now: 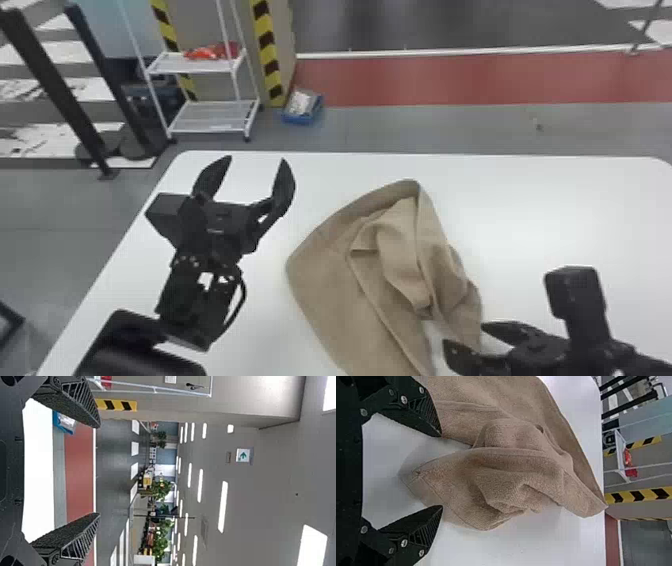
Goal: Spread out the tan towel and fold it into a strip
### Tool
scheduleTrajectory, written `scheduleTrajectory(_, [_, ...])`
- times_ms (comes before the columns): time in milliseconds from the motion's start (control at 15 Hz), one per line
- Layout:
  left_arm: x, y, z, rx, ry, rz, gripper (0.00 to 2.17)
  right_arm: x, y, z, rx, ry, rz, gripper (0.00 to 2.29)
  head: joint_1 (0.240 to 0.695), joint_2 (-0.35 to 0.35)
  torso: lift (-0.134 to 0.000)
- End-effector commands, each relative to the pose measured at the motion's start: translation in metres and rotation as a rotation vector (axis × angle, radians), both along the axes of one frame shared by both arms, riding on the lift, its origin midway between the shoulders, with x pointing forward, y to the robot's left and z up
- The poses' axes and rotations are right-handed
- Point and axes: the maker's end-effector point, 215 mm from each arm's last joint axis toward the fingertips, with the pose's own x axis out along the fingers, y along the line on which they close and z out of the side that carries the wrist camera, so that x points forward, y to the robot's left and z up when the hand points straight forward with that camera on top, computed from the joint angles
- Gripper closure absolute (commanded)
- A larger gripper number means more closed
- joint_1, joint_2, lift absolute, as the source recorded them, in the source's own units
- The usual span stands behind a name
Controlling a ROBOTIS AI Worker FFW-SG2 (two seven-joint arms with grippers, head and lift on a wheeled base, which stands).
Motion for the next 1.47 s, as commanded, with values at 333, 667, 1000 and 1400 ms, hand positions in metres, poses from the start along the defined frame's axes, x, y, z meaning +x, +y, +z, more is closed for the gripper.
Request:
scheduleTrajectory(333, [-0.003, 0.002, 0.001, -0.001, -0.001, 0.002, 0.10, -0.006, -0.014, -0.016, -0.061, 0.082, -0.031, 1.55, 0.695, 0.101, -0.124])
scheduleTrajectory(667, [-0.006, 0.003, 0.001, 0.009, -0.001, -0.003, 0.11, 0.036, -0.052, 0.033, 0.006, -0.076, -0.127, 1.72, 0.695, 0.072, -0.124])
scheduleTrajectory(1000, [-0.009, -0.012, -0.009, 0.044, 0.046, -0.077, 0.15, 0.100, -0.158, 0.126, 0.105, -0.284, -0.334, 1.72, 0.695, -0.014, -0.124])
scheduleTrajectory(1400, [-0.014, -0.035, -0.031, 0.069, 0.126, -0.172, 0.15, 0.123, -0.291, 0.105, 0.070, -0.298, -0.506, 1.71, 0.695, -0.201, -0.124])
